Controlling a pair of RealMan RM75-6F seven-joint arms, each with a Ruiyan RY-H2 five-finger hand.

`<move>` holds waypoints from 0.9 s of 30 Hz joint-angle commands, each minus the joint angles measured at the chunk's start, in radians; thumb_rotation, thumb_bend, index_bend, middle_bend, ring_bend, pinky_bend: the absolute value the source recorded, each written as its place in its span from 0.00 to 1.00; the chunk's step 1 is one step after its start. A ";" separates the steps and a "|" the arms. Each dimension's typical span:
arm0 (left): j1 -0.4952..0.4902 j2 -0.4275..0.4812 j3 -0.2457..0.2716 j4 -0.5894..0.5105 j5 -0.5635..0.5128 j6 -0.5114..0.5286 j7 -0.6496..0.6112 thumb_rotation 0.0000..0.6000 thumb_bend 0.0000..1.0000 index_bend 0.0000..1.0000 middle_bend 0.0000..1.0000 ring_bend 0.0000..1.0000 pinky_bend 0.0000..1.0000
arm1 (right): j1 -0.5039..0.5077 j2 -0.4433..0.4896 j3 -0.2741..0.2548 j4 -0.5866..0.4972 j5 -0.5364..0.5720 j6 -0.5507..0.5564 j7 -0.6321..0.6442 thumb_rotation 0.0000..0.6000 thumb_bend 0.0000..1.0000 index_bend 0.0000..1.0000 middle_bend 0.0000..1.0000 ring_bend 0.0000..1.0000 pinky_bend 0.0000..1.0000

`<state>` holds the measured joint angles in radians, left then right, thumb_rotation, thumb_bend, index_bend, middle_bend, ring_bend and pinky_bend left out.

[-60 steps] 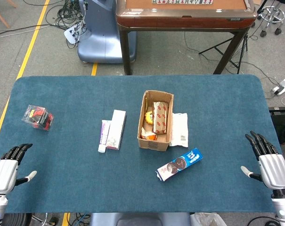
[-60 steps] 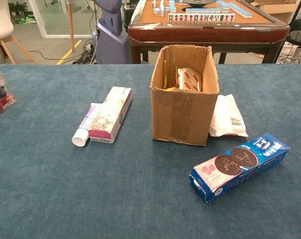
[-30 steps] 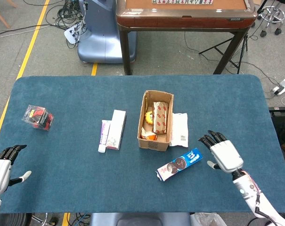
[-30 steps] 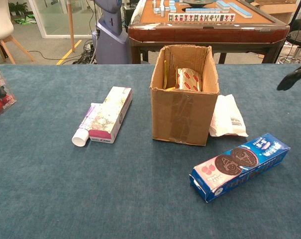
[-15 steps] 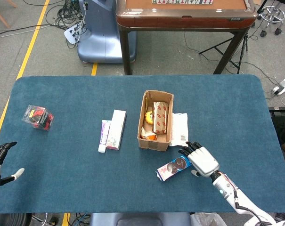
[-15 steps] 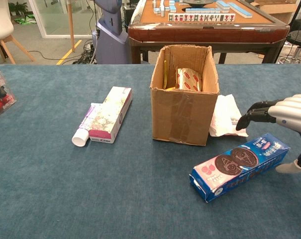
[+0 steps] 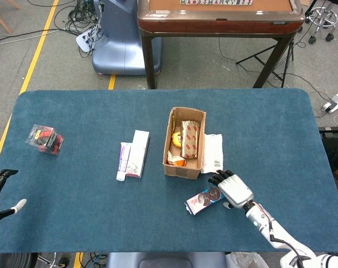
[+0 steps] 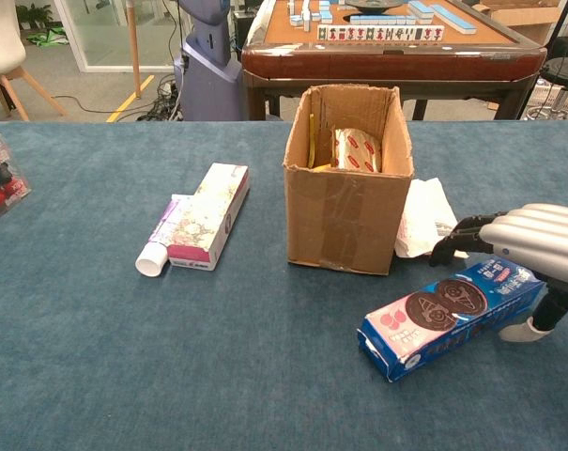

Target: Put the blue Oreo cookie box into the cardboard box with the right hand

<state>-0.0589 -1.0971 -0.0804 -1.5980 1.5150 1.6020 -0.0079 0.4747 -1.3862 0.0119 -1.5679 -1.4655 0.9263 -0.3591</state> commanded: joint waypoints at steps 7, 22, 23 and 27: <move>0.003 0.002 -0.004 -0.001 -0.003 0.004 -0.004 1.00 0.11 0.27 0.28 0.26 0.41 | 0.022 -0.039 0.004 0.043 0.027 -0.010 0.001 1.00 0.13 0.33 0.37 0.27 0.22; 0.007 0.000 -0.011 0.007 0.003 0.020 -0.014 1.00 0.11 0.29 0.28 0.26 0.41 | 0.014 -0.017 -0.010 0.035 -0.067 0.116 0.037 1.00 0.28 0.54 0.62 0.53 0.43; 0.007 -0.002 -0.012 0.009 0.002 0.020 -0.012 1.00 0.11 0.29 0.29 0.26 0.41 | 0.015 0.002 -0.012 0.020 -0.089 0.133 0.046 1.00 0.28 0.55 0.62 0.53 0.43; 0.007 -0.002 -0.008 0.008 0.001 0.014 -0.003 1.00 0.11 0.29 0.29 0.26 0.41 | 0.019 0.079 -0.022 -0.050 -0.155 0.172 0.059 1.00 0.28 0.55 0.62 0.53 0.43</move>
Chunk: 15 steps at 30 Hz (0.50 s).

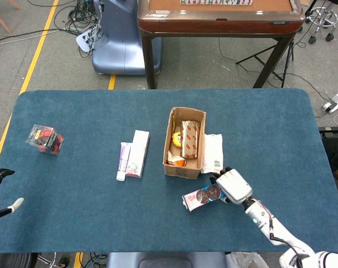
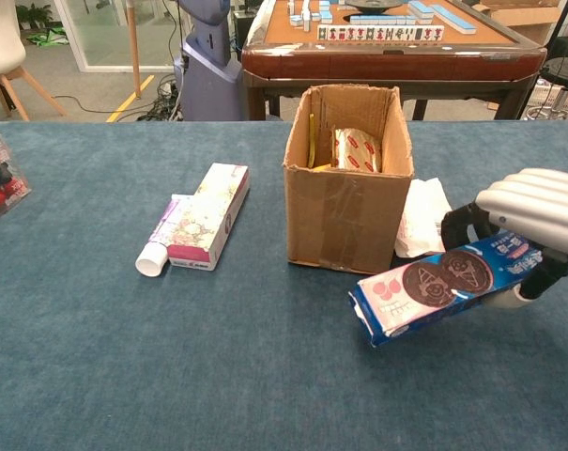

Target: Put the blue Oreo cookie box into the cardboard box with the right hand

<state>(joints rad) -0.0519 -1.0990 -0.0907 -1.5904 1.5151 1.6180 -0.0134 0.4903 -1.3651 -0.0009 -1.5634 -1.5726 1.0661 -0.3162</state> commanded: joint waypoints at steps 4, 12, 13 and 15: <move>-0.003 -0.004 0.006 0.001 0.008 -0.007 0.015 1.00 0.11 0.29 0.29 0.26 0.41 | 0.009 0.156 -0.007 -0.149 -0.097 0.065 0.009 1.00 0.28 0.55 0.62 0.53 0.43; -0.008 -0.011 0.009 0.000 0.009 -0.018 0.026 1.00 0.11 0.29 0.29 0.26 0.41 | 0.012 0.328 0.064 -0.330 -0.114 0.128 -0.151 1.00 0.28 0.55 0.61 0.53 0.43; -0.009 -0.012 0.010 0.000 0.010 -0.020 0.028 1.00 0.11 0.29 0.29 0.26 0.41 | 0.013 0.347 0.078 -0.354 -0.108 0.132 -0.189 1.00 0.28 0.55 0.61 0.53 0.43; -0.010 -0.014 0.011 0.001 0.012 -0.022 0.029 1.00 0.11 0.29 0.29 0.26 0.41 | 0.016 0.371 0.099 -0.386 -0.095 0.133 -0.236 1.00 0.28 0.55 0.61 0.53 0.43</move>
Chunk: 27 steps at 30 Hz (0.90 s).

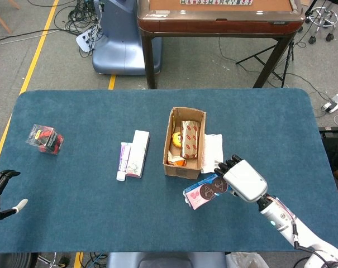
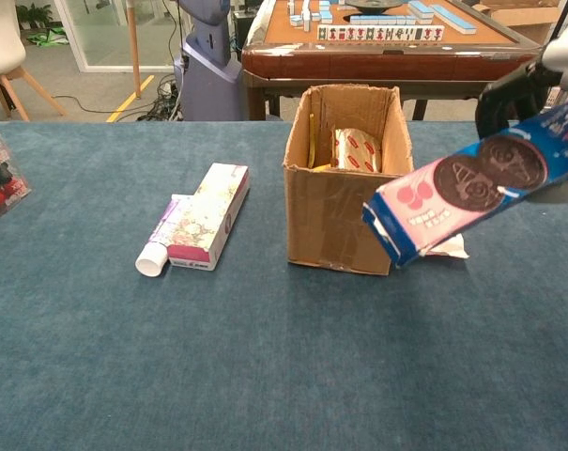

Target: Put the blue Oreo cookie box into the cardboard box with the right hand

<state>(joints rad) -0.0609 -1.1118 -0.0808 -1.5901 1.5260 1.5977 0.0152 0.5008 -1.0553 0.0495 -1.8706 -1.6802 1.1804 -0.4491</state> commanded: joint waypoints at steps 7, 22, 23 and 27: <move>-0.001 -0.002 0.001 0.000 0.000 -0.003 0.000 1.00 0.11 0.28 0.29 0.26 0.41 | 0.021 0.116 0.117 -0.153 0.068 0.022 -0.221 1.00 0.28 0.55 0.61 0.53 0.43; -0.003 0.000 0.001 -0.001 -0.002 -0.008 -0.007 1.00 0.11 0.29 0.29 0.26 0.41 | 0.065 0.095 0.205 -0.068 0.248 0.007 -0.230 1.00 0.28 0.55 0.61 0.53 0.43; -0.003 0.000 0.001 -0.001 -0.003 -0.009 -0.007 1.00 0.11 0.29 0.29 0.26 0.41 | 0.070 0.089 0.209 -0.061 0.259 0.004 -0.231 1.00 0.28 0.55 0.61 0.53 0.43; -0.004 0.000 0.000 0.000 -0.008 -0.013 -0.010 1.00 0.11 0.29 0.29 0.26 0.41 | 0.097 0.061 0.222 -0.030 0.301 -0.018 -0.237 1.00 0.28 0.55 0.61 0.53 0.43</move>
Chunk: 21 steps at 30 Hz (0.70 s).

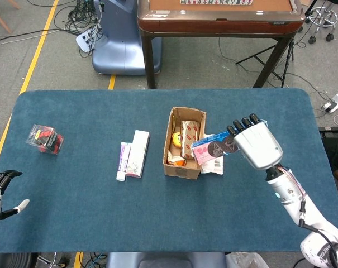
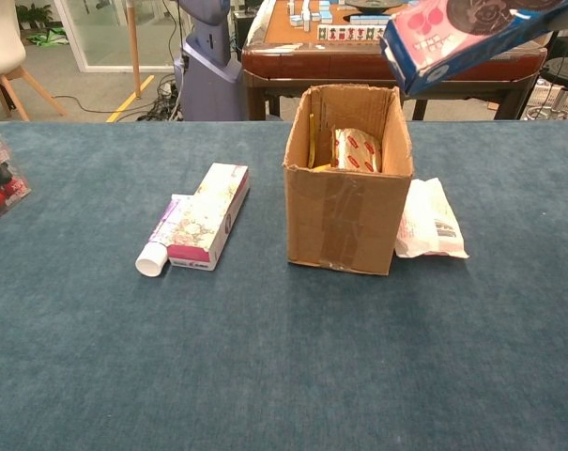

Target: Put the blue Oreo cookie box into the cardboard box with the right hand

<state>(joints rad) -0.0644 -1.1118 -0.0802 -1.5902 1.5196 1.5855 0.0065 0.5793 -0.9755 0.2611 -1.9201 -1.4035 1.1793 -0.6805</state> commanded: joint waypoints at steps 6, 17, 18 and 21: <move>0.000 0.002 -0.002 0.001 -0.007 -0.004 -0.010 1.00 0.11 0.29 0.29 0.26 0.41 | 0.071 -0.066 0.016 0.067 0.084 -0.068 -0.029 1.00 0.28 0.55 0.61 0.53 0.43; 0.003 0.010 -0.004 -0.001 -0.006 0.003 -0.025 1.00 0.11 0.29 0.29 0.26 0.41 | 0.156 -0.156 0.008 0.145 0.159 -0.133 -0.081 1.00 0.28 0.55 0.61 0.53 0.43; 0.003 0.010 -0.004 -0.002 -0.005 0.004 -0.025 1.00 0.11 0.29 0.29 0.26 0.41 | 0.162 -0.163 0.006 0.151 0.163 -0.137 -0.083 1.00 0.28 0.55 0.61 0.53 0.43; 0.005 0.013 -0.005 -0.003 -0.005 0.008 -0.029 1.00 0.11 0.29 0.29 0.26 0.41 | 0.179 -0.182 0.000 0.165 0.171 -0.147 -0.089 1.00 0.28 0.55 0.61 0.52 0.43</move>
<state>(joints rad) -0.0596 -1.0991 -0.0851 -1.5934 1.5141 1.5937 -0.0223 0.7545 -1.1540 0.2635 -1.7574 -1.2352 1.0358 -0.7668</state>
